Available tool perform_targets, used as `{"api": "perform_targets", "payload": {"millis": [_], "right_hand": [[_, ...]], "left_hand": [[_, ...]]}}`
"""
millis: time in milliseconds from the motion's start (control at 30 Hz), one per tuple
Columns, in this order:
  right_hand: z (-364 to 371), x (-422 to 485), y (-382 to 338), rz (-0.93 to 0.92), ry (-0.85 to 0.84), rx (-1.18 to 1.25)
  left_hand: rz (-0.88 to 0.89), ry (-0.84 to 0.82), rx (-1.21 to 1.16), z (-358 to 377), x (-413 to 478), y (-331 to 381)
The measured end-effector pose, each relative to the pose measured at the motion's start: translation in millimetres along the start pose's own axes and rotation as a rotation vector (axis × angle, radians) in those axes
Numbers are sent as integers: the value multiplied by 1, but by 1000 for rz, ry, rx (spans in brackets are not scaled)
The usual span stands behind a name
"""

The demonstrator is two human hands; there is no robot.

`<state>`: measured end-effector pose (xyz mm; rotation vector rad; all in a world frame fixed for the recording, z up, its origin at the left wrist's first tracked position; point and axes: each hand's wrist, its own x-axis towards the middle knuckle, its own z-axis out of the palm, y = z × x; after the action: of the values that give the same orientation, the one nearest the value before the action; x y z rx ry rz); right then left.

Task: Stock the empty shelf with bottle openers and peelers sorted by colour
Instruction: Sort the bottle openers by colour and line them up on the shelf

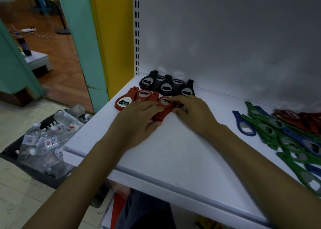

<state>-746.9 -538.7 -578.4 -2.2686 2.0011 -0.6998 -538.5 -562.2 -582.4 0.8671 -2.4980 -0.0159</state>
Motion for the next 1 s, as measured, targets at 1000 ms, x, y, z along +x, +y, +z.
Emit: {"api": "perform_targets", "payload": {"millis": [1000], "right_hand": [[-181, -237, 169, 744, 296, -355]], "left_hand": [[465, -161, -301, 133, 159, 281]]}}
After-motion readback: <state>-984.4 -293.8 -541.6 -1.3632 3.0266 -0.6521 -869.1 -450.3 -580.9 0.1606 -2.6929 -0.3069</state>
